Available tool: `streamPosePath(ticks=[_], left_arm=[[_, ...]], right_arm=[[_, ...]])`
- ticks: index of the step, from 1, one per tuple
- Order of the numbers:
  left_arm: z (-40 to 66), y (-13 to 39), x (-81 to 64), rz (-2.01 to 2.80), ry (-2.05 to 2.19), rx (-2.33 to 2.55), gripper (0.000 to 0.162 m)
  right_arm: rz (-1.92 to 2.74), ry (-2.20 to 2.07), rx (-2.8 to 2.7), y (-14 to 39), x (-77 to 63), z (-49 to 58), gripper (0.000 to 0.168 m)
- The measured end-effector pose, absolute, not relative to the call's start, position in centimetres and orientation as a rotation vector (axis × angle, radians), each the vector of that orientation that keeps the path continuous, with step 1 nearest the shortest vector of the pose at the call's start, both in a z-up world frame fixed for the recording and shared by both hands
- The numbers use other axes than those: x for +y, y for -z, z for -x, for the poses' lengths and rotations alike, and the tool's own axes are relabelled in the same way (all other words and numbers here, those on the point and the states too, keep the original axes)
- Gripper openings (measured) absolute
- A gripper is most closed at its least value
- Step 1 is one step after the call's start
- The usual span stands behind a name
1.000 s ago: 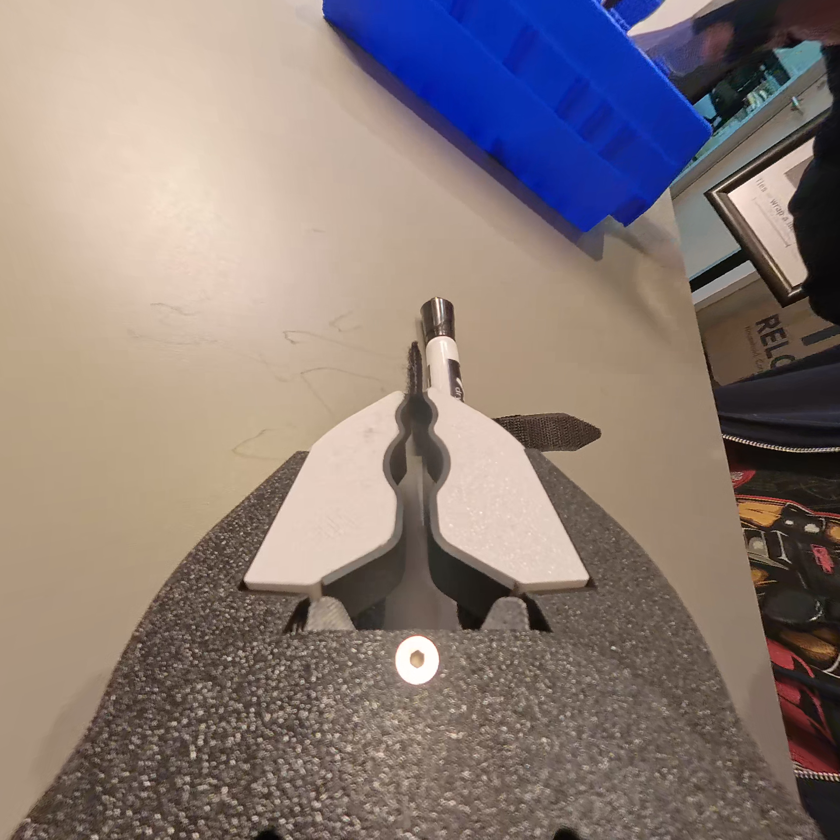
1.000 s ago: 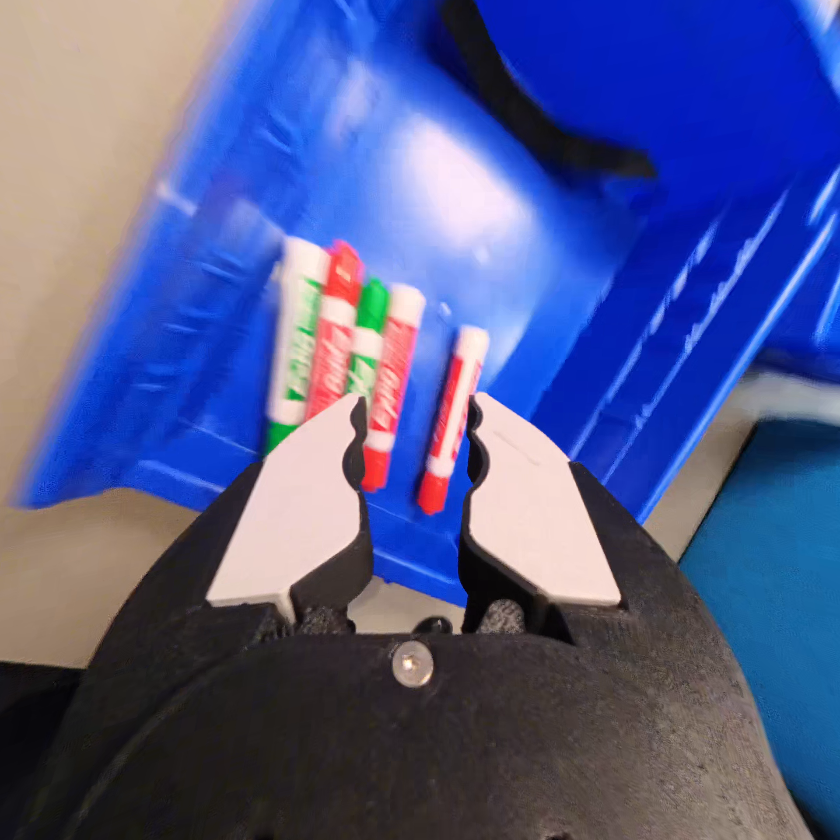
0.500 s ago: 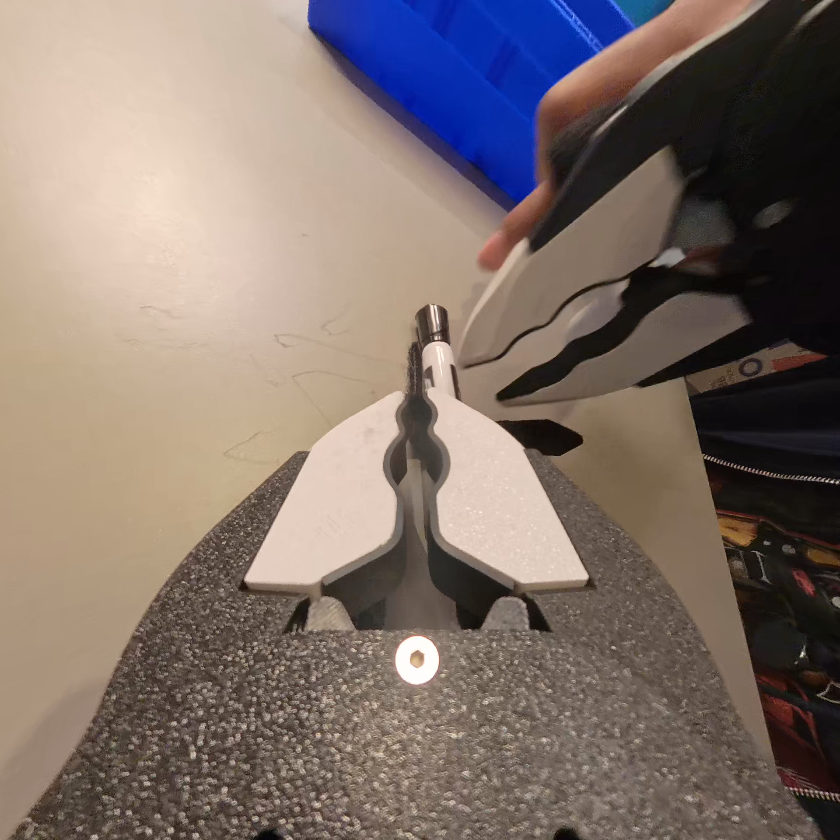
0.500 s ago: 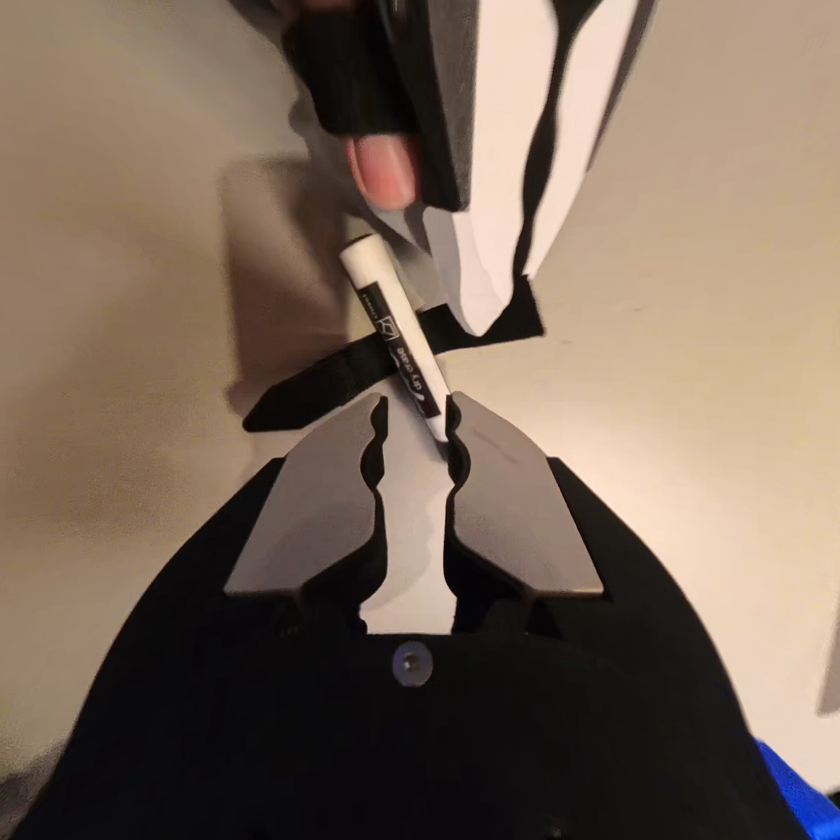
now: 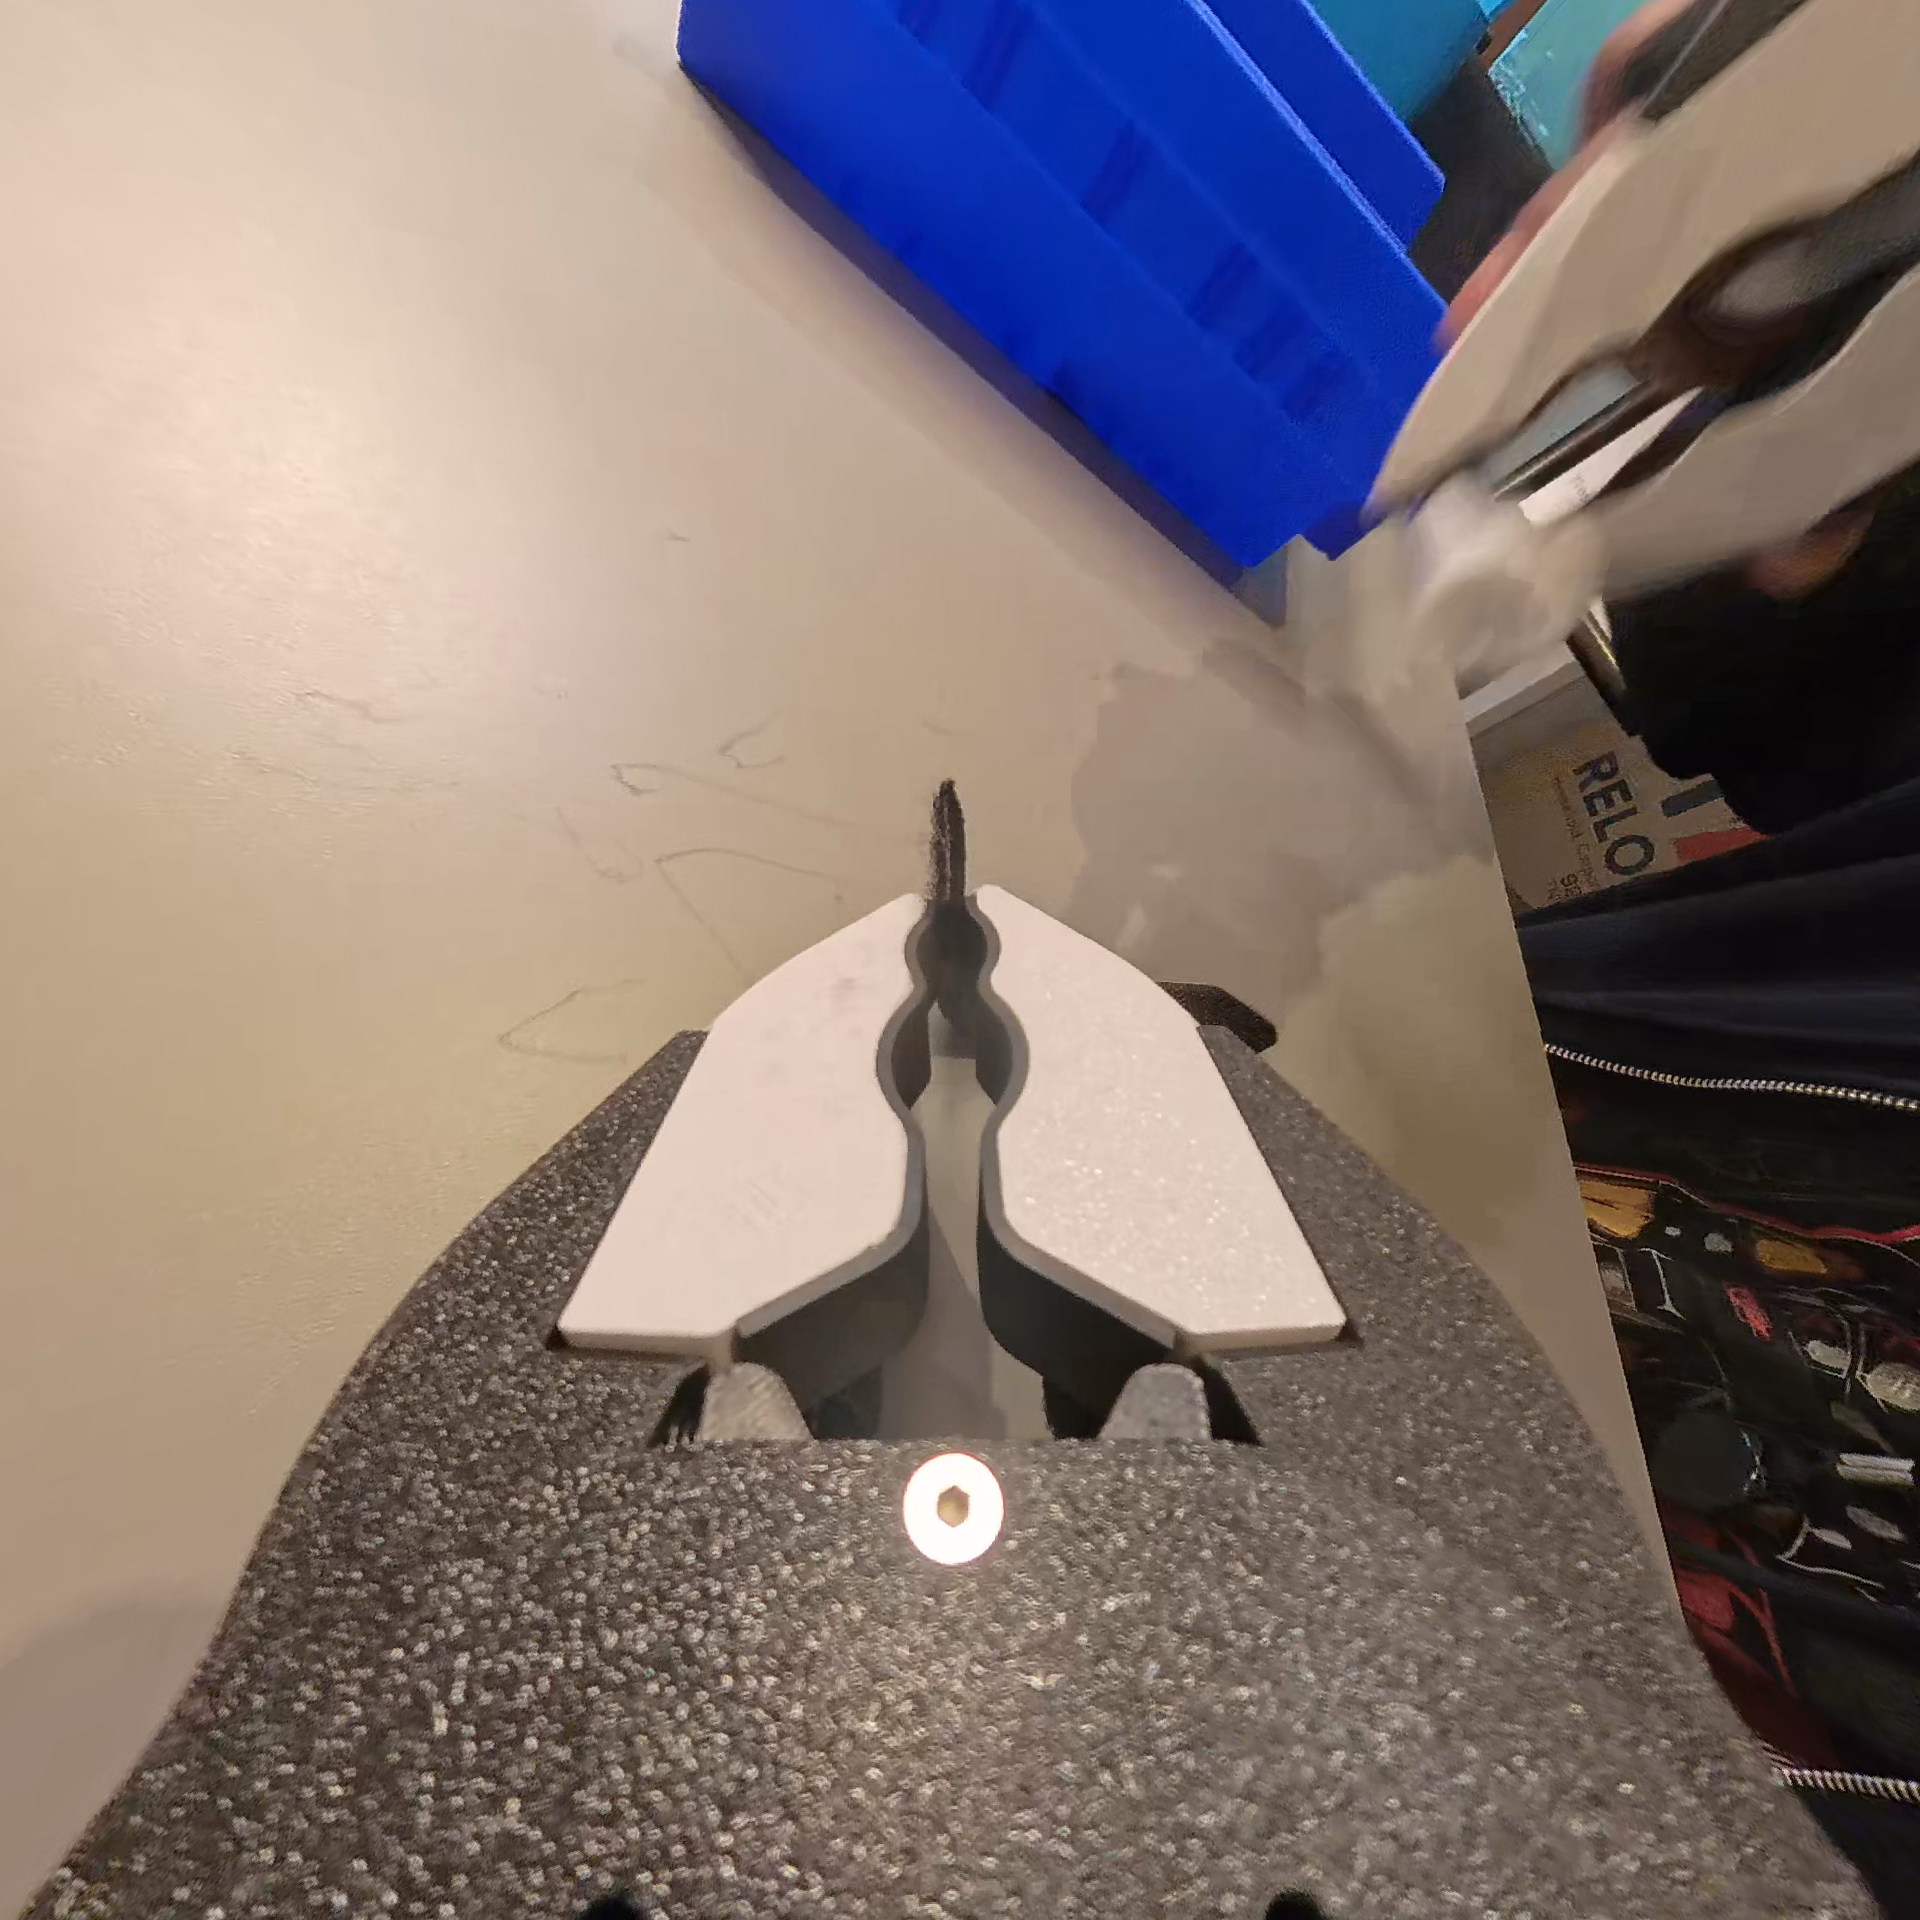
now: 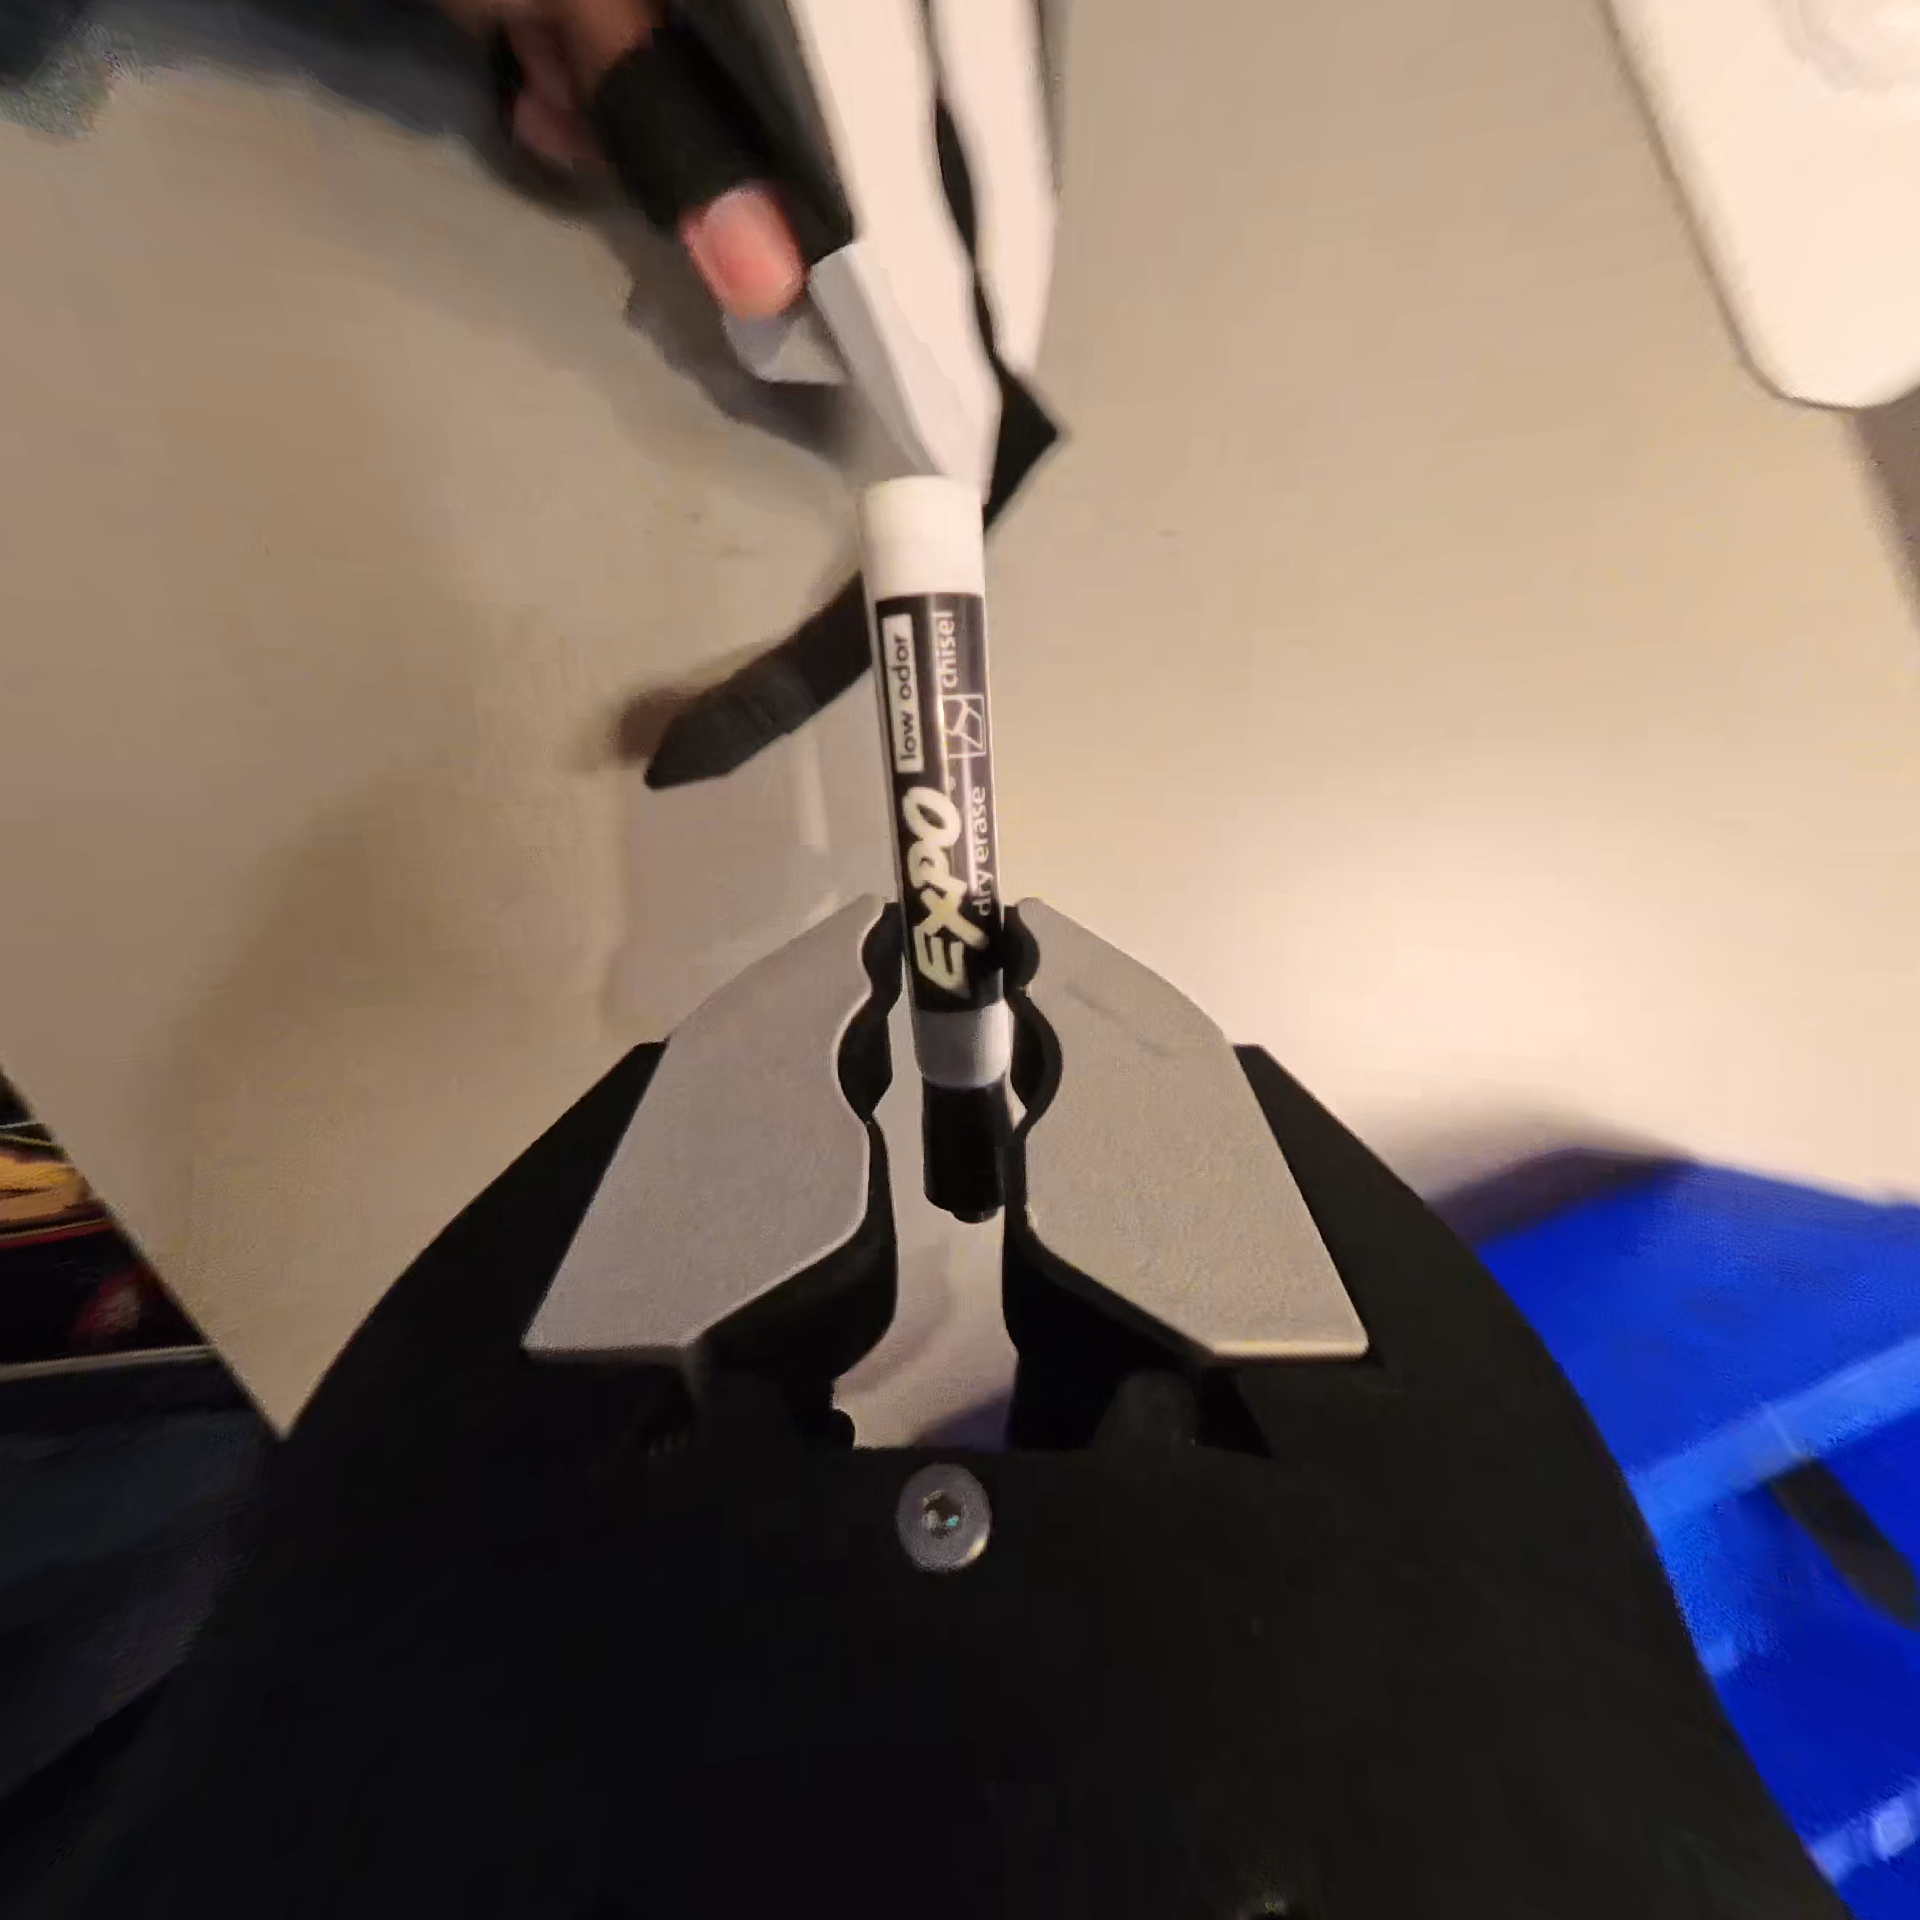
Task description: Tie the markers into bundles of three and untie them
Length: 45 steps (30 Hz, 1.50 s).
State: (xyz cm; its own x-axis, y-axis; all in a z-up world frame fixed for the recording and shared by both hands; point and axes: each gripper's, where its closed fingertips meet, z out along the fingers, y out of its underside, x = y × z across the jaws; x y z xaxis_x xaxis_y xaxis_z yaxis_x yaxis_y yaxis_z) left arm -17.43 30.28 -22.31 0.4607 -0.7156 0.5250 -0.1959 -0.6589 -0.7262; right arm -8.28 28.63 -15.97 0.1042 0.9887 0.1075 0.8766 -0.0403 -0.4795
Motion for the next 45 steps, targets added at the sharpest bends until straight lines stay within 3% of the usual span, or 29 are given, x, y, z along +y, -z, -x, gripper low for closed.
streamPosePath(ticks=[3,5,9,13,21,27,38,42,45], left_arm=[[17.4,22.3,30.3,2.128,1.153,0.752,0.003],[17.5,22.3,30.4,2.128,1.154,0.747,0.003],[17.5,22.3,30.4,2.129,1.148,0.74,0.003],[17.6,22.3,30.5,2.129,1.126,0.735,0.003],[17.9,22.1,30.4,2.116,1.137,0.709,0.003],[17.9,22.0,30.4,2.112,1.165,0.709,0.003],[16.1,18.3,29.5,1.833,1.202,0.776,0.002],[14.0,15.6,28.1,1.652,1.228,0.808,0.002],[12.6,14.7,26.9,1.588,1.201,0.864,0.003]], right_arm=[[1.992,-0.265,-1.544,10.1,31.8,1.4,0.018],[2.089,-0.104,-1.365,8.9,34.7,-5.2,0.018],[2.44,0.124,-1.111,14.4,38.4,-16.2,0.019],[2.619,0.106,-1.062,20.1,38.7,-18.8,0.019],[2.731,0.099,-1.039,23.2,38.8,-19.6,0.022],[2.709,0.059,-1.073,22.7,38.3,-18.8,0.034],[2.187,-0.18,-1.441,12.7,33.4,-4.0,0.034],[2.024,-0.487,-1.662,13.2,29.7,4.4,0.037],[2.006,-0.668,-1.815,15.4,27.1,8.6,0.05]])
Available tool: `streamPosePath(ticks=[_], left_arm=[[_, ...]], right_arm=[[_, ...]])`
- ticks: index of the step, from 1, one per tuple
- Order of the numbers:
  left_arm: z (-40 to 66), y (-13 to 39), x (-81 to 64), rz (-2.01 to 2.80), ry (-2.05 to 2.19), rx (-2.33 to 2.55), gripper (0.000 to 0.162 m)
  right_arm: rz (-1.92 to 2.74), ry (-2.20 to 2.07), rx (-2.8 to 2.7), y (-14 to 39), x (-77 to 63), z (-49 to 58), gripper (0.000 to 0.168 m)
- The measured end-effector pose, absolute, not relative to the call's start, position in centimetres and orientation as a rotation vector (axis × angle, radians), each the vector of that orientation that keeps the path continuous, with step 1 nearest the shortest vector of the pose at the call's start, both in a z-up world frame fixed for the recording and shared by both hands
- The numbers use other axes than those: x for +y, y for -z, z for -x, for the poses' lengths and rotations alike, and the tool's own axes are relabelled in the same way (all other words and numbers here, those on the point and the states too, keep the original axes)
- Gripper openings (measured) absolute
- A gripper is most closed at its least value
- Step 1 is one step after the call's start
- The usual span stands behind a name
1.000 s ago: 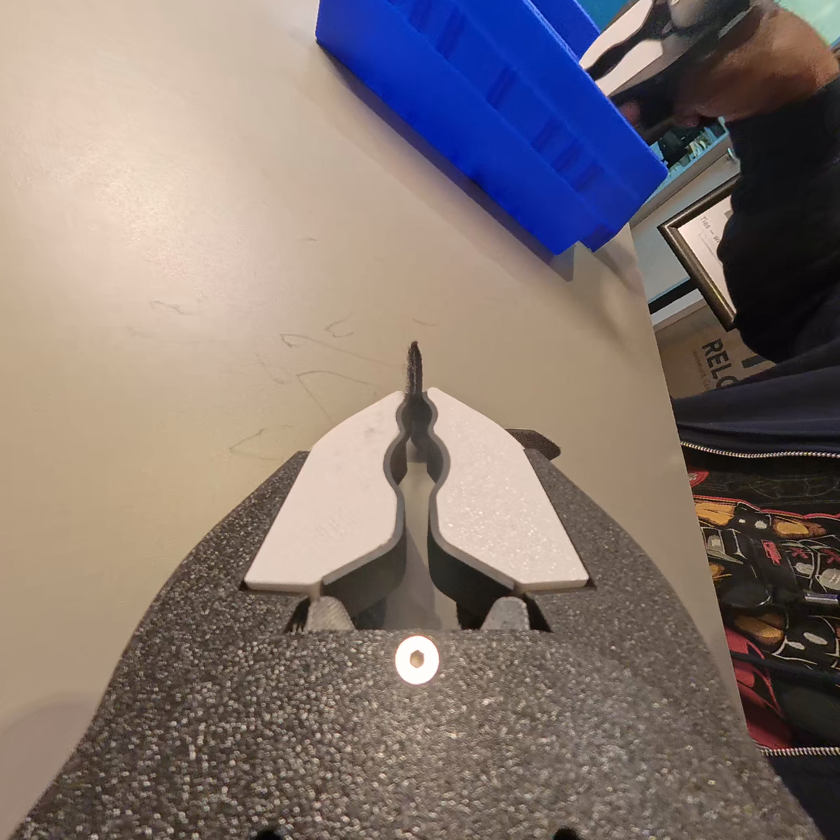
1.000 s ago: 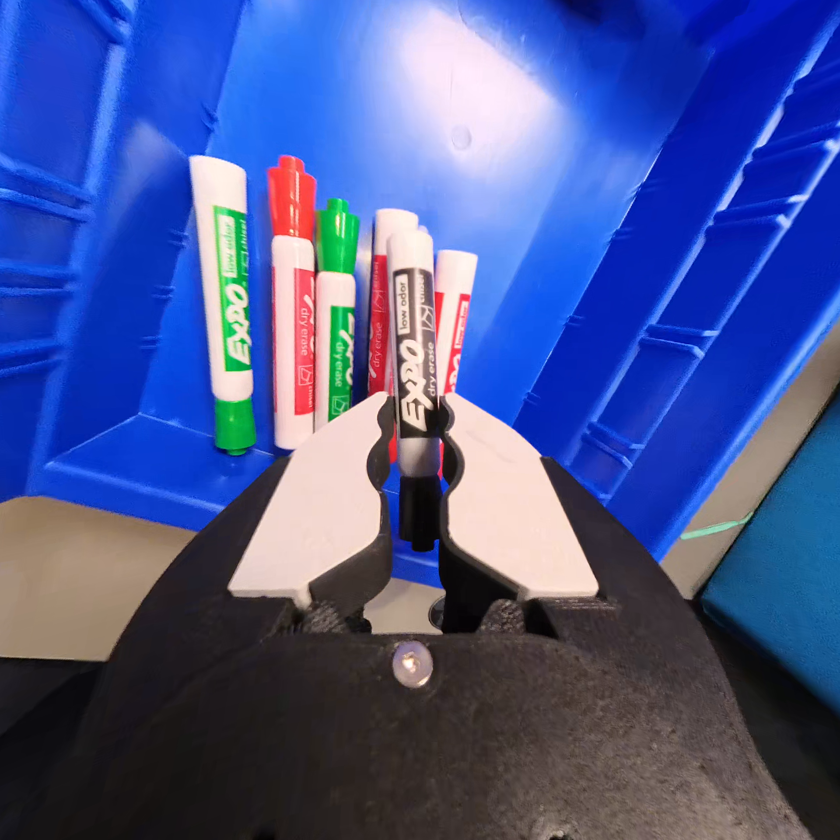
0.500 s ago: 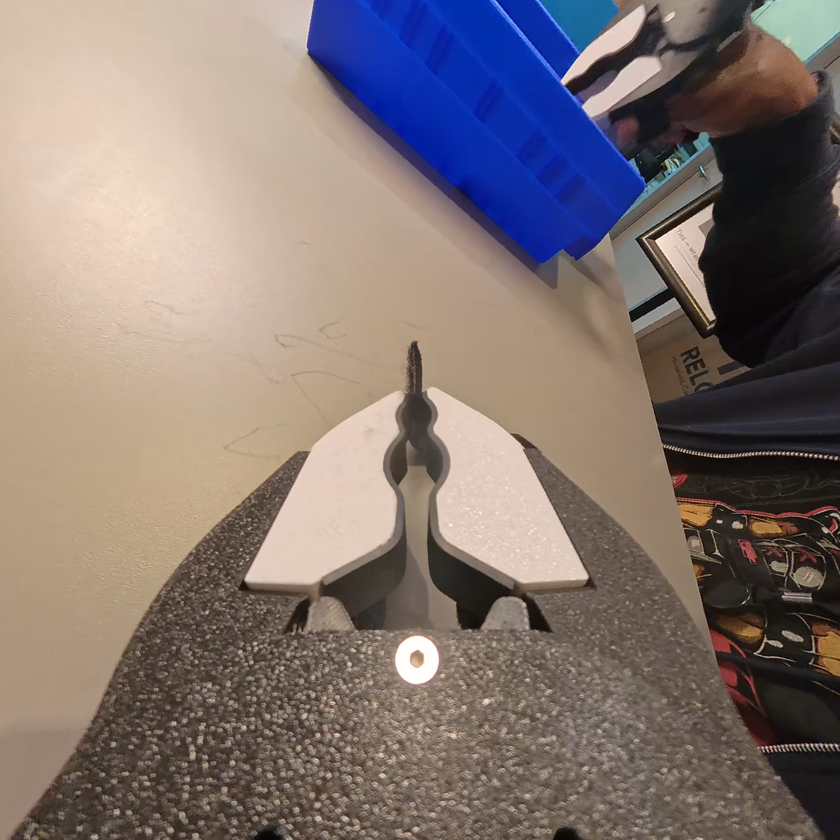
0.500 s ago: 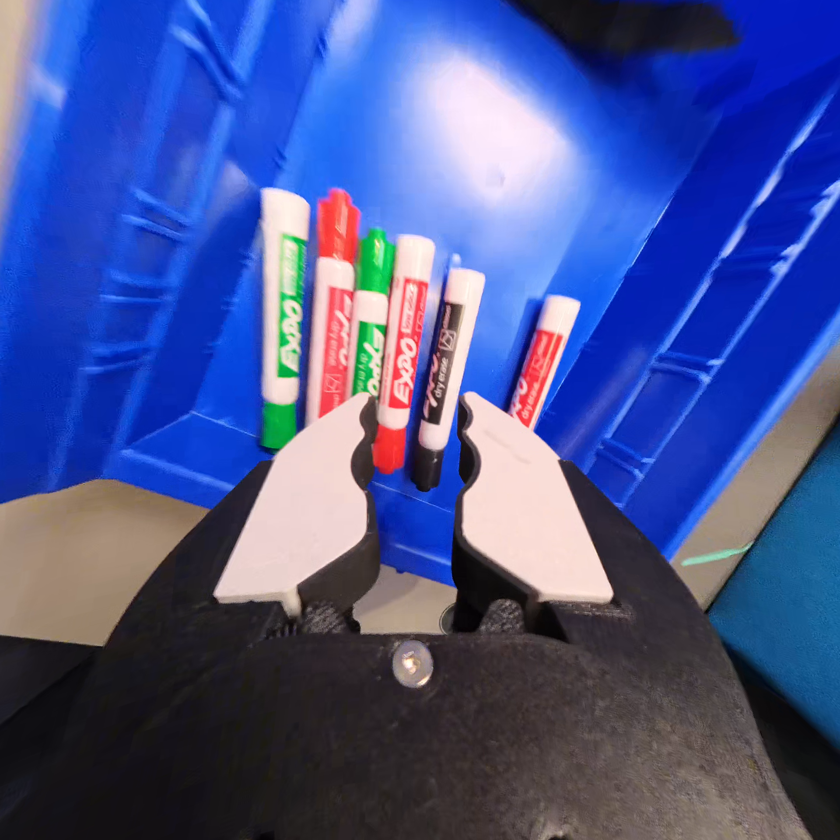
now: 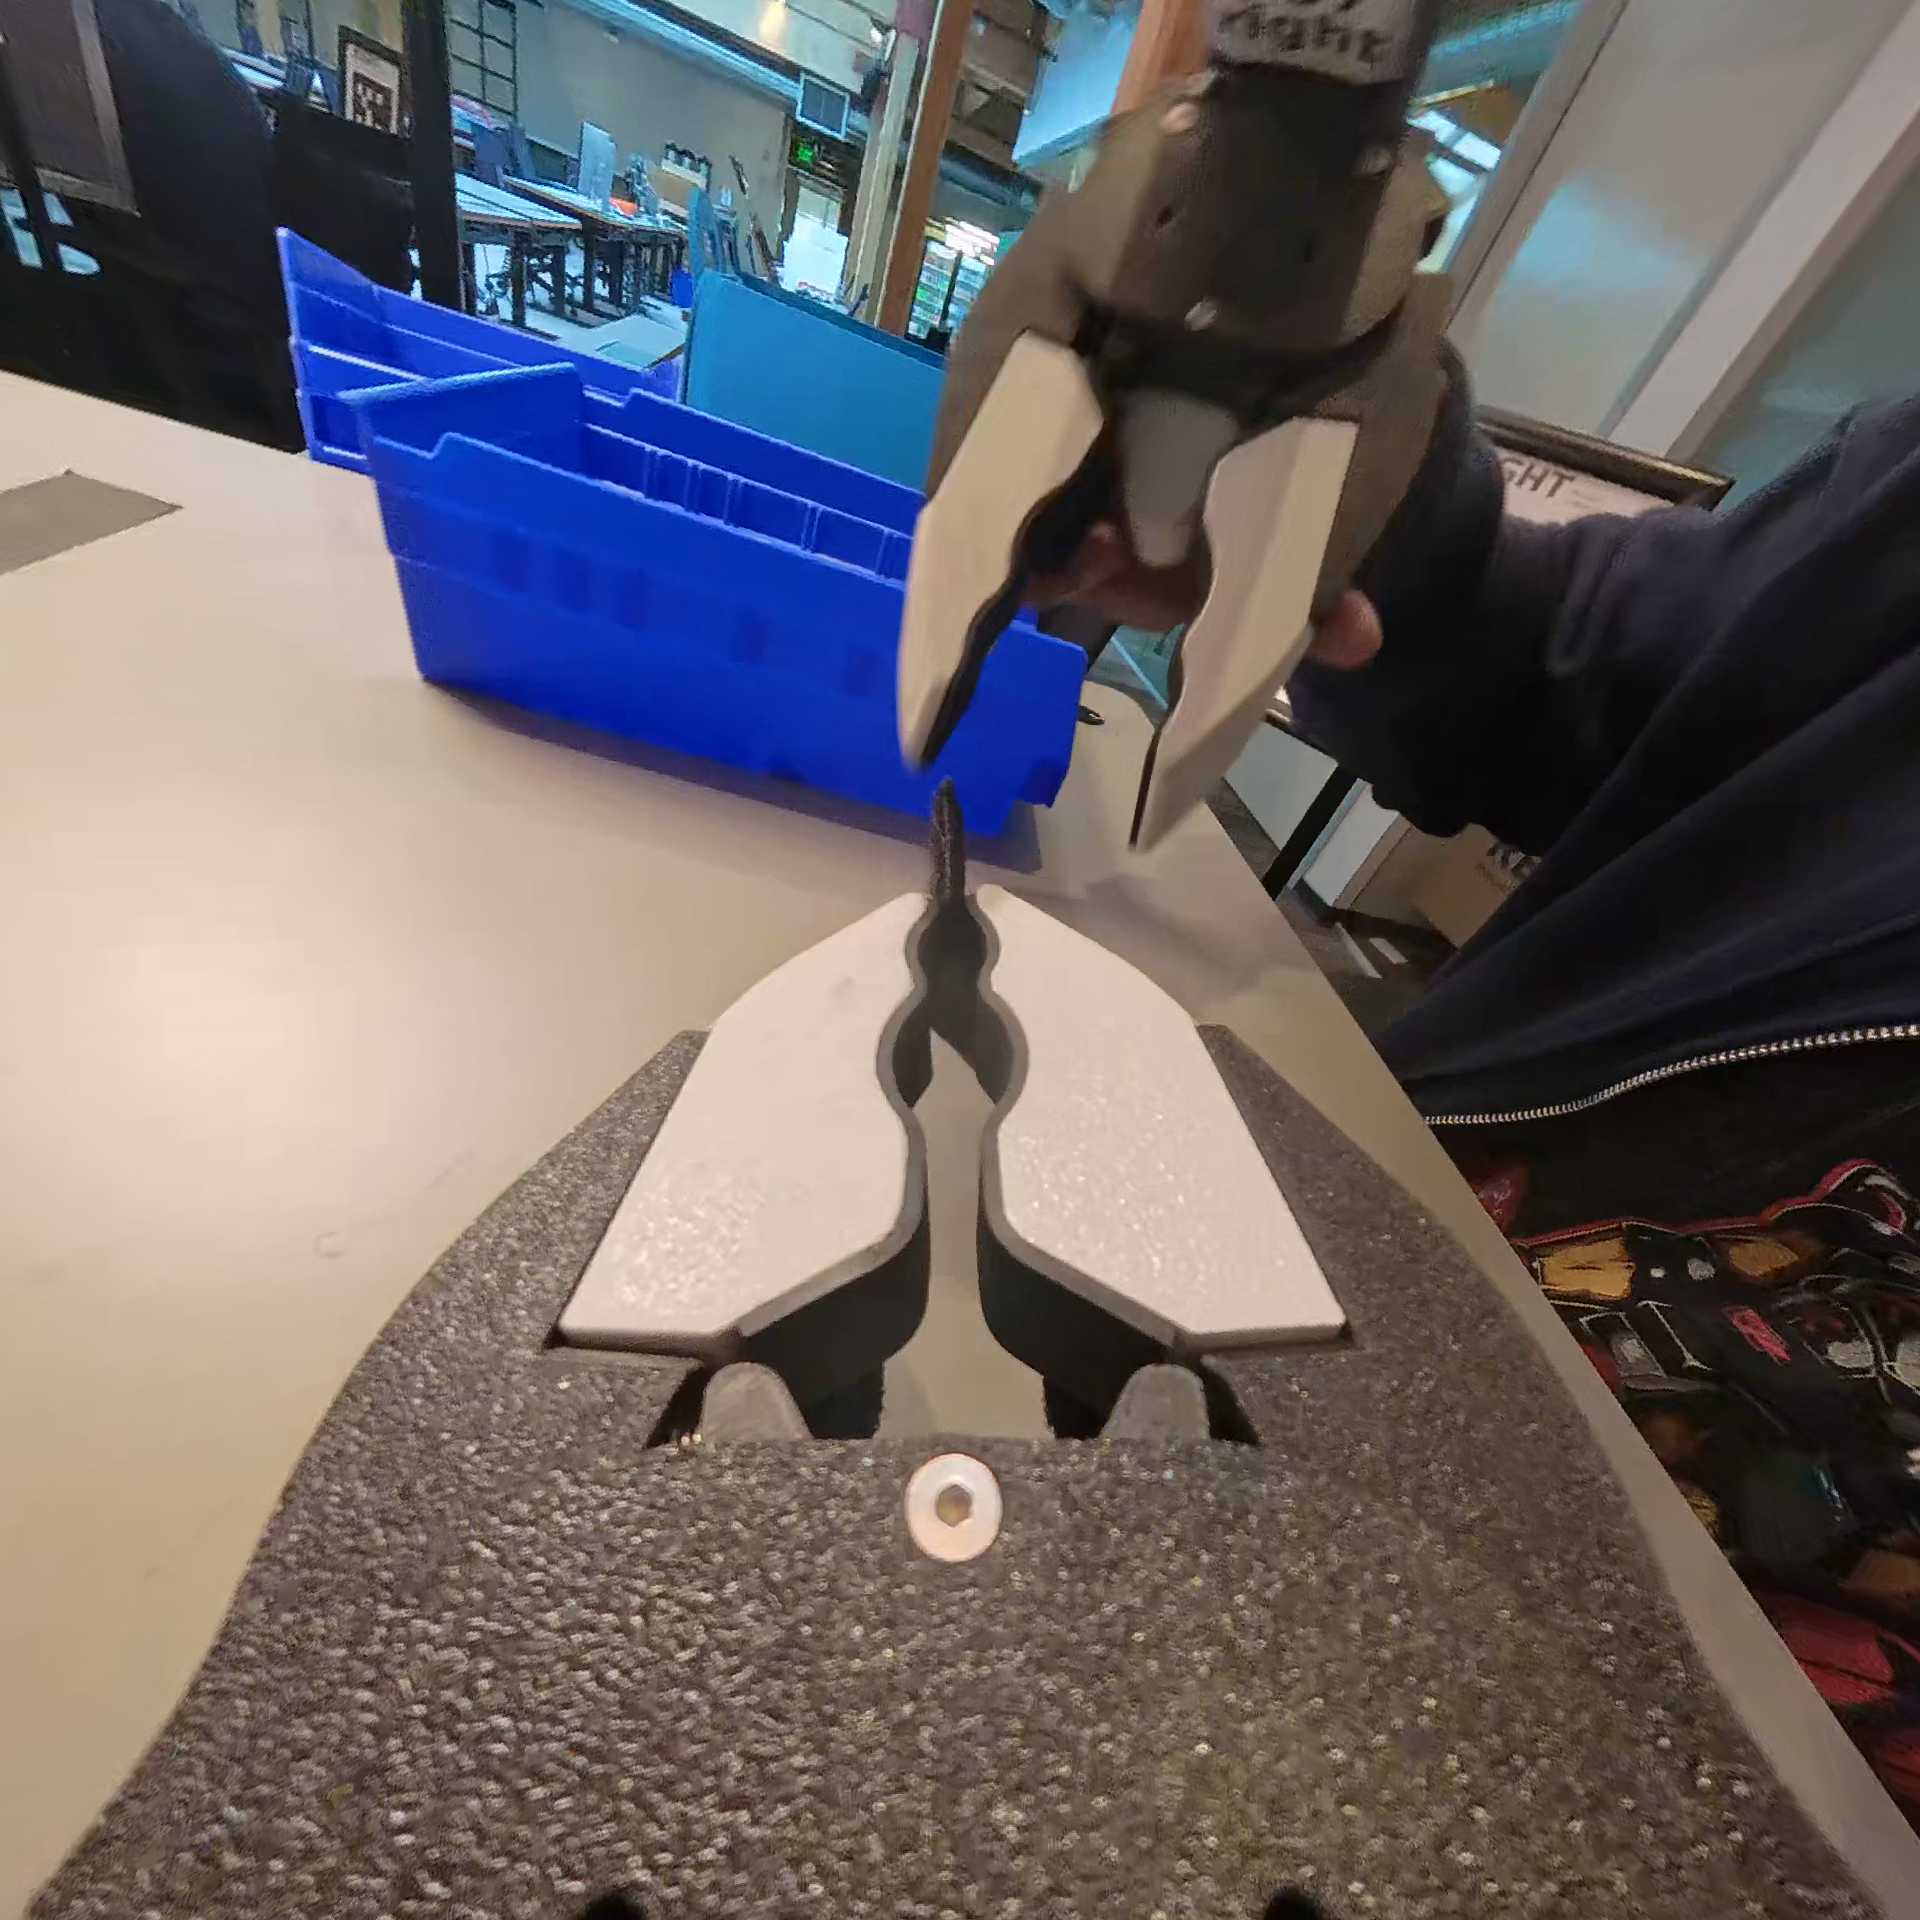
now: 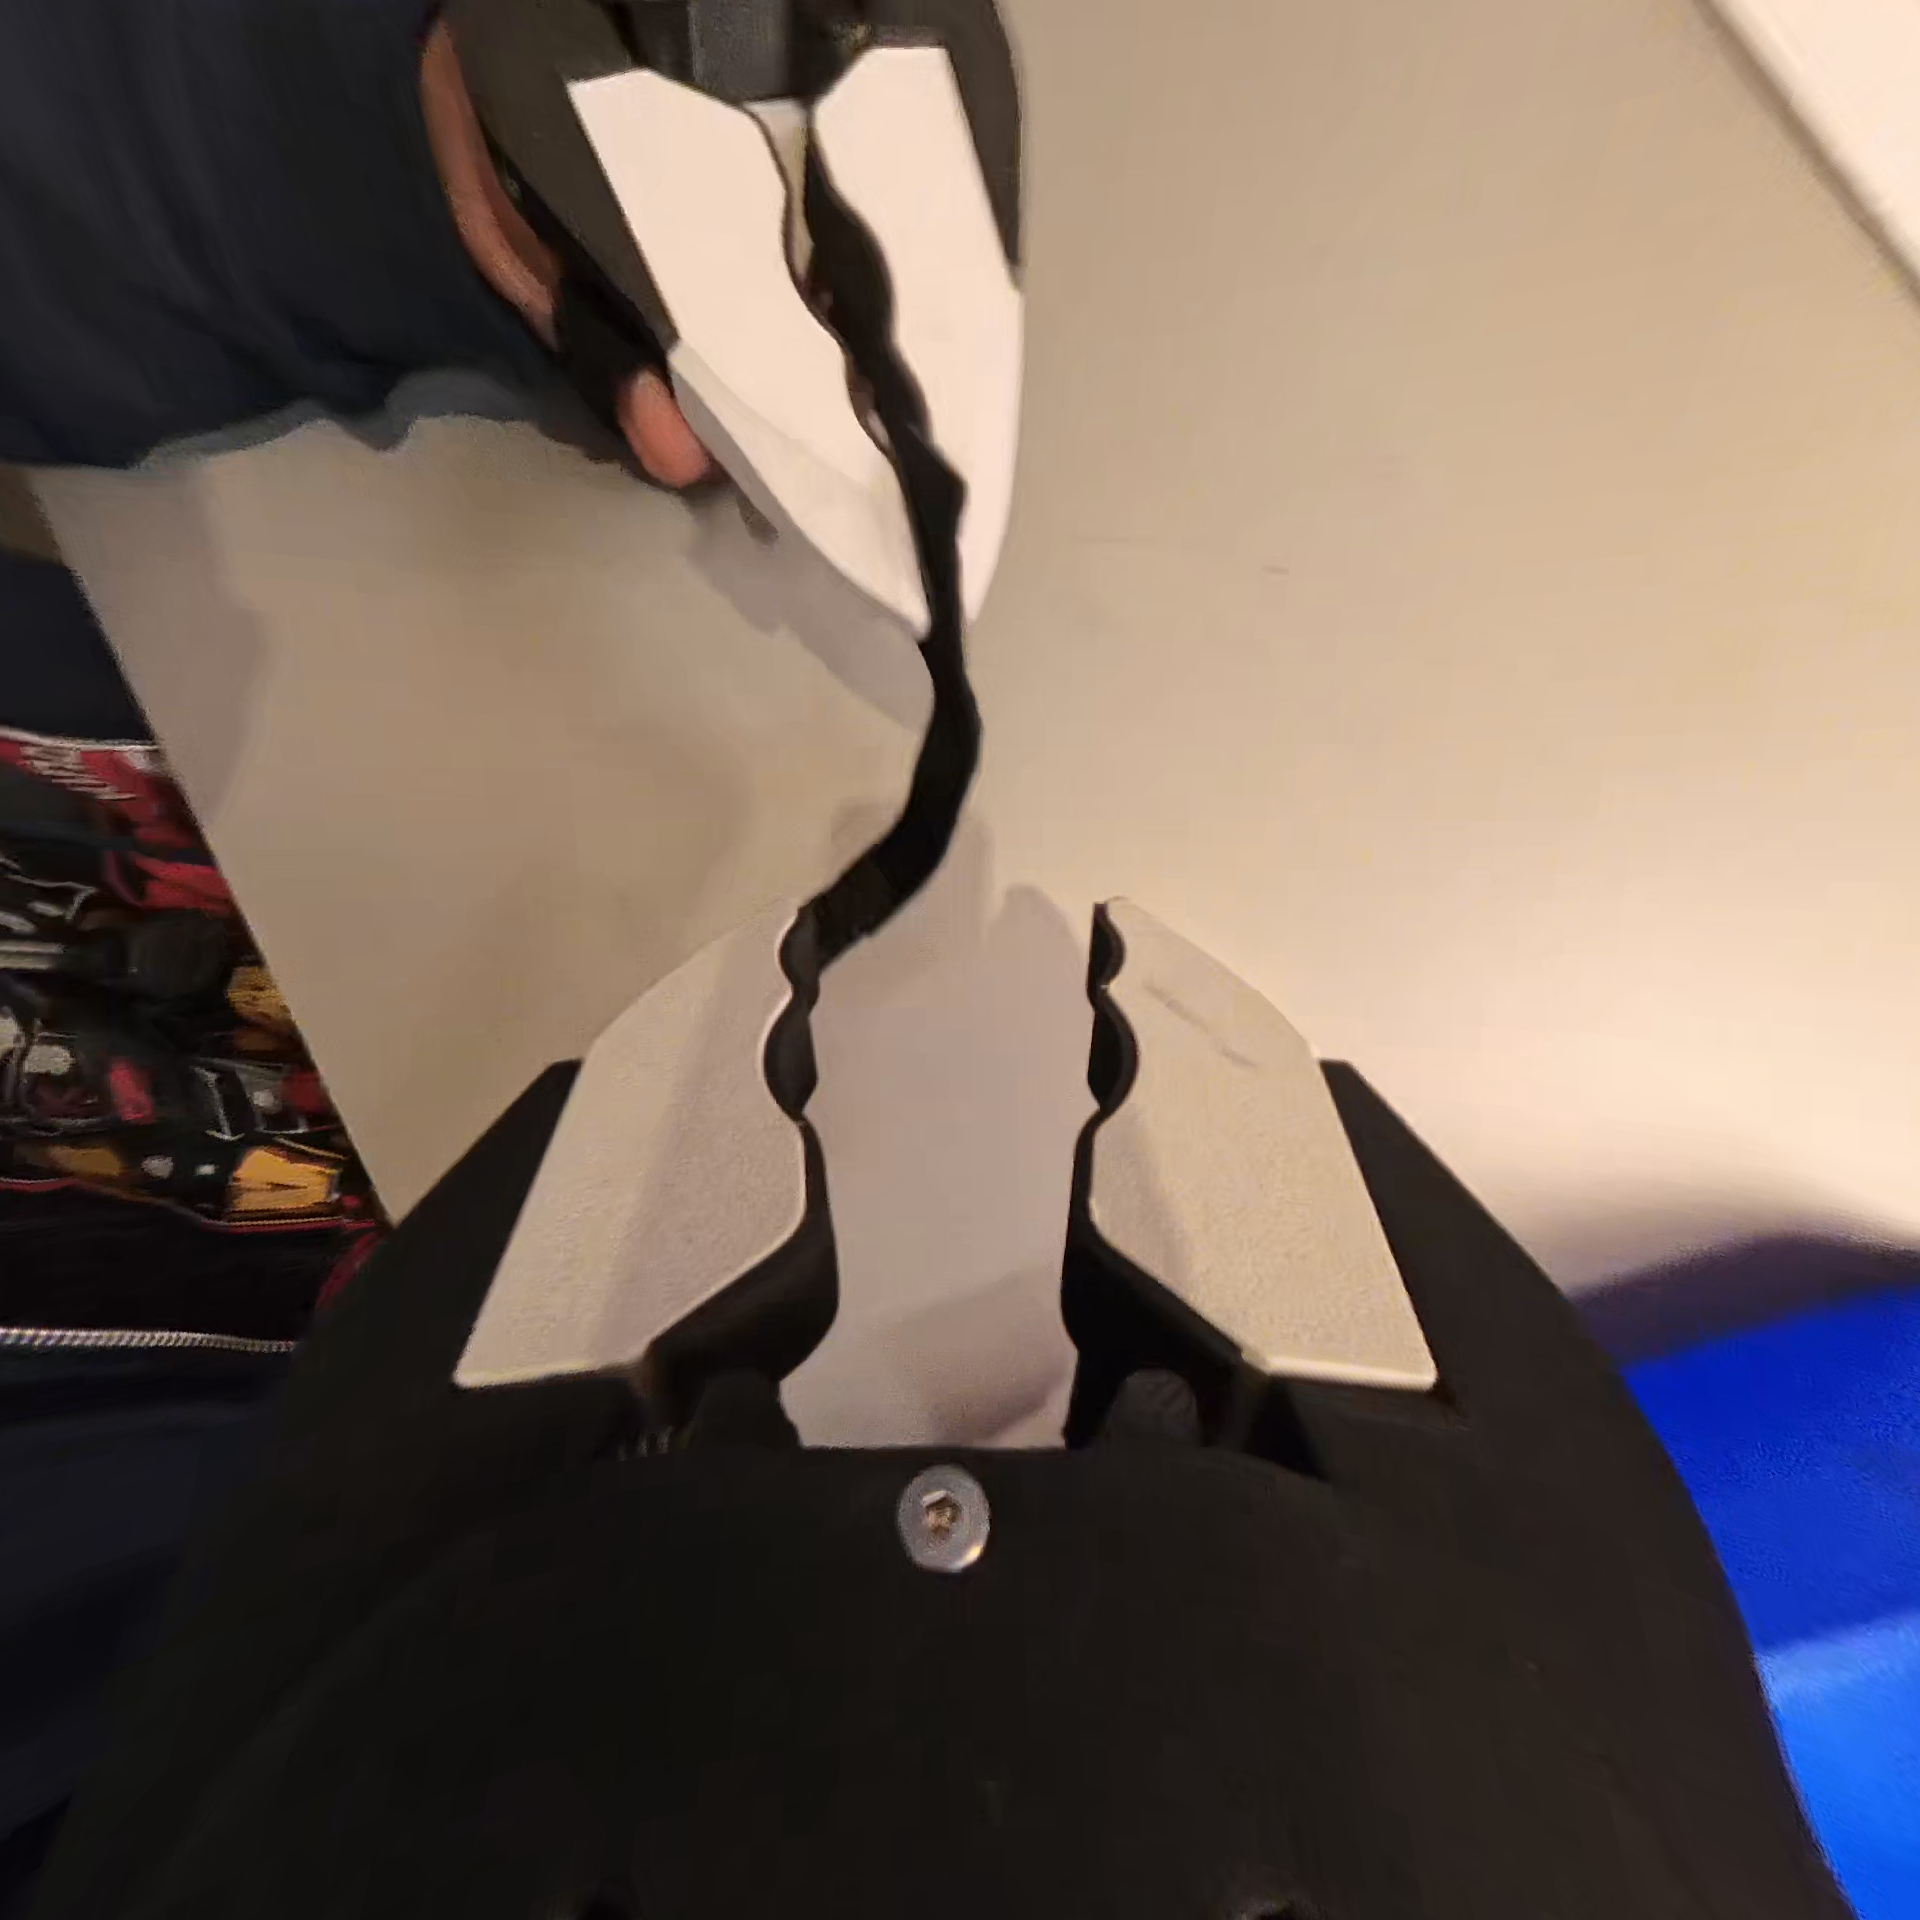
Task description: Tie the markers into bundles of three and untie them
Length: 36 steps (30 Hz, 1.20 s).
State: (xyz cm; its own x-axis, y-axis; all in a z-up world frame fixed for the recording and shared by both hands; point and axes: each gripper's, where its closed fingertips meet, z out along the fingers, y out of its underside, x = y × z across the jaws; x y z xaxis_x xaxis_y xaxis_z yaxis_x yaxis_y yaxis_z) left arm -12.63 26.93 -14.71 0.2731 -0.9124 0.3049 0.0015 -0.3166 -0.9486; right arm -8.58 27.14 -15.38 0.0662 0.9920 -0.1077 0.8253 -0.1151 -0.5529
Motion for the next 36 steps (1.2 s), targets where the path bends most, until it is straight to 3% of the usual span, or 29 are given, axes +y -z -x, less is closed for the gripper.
streamPosePath(ticks=[2,6,7,11,17,22,28,30,36], left_arm=[[12.0,14.3,26.1,1.557,1.195,0.901,0.002],[11.5,13.3,24.9,1.469,1.215,0.93,0.002],[11.5,13.2,24.9,1.458,1.221,0.923,0.003],[12.5,12.3,25.5,1.414,1.244,0.819,0.031],[13.9,14.9,28.1,1.568,1.147,0.76,0.033],[13.6,16.1,28.4,1.637,1.128,0.777,0.032],[13.8,16.1,28.5,1.639,1.133,0.761,0.03],[13.9,16.1,28.5,1.644,1.15,0.758,0.029],[14.5,16.0,28.5,1.641,1.183,0.738,0.026]], right_arm=[[2.011,-0.684,-1.894,17.2,26.4,10.0,0.049],[1.985,-0.74,-1.982,19.0,25.3,11.1,0.006],[1.972,-0.738,-1.974,18.9,25.5,11.0,0.003],[1.98,-0.596,-1.896,15.8,28.8,7.4,0.002],[2.1,-0.01,-1.663,8.7,41.8,-6.0,0.003],[2.165,0.442,-1.935,14.7,49.2,-13.4,0.003],[2.083,0.688,-2.163,22.3,53.8,-14.5,0.004],[2.069,0.725,-2.128,22.7,54.7,-14.3,0.022],[2.126,0.564,-1.997,20.1,53.0,-14.1,0.037]])
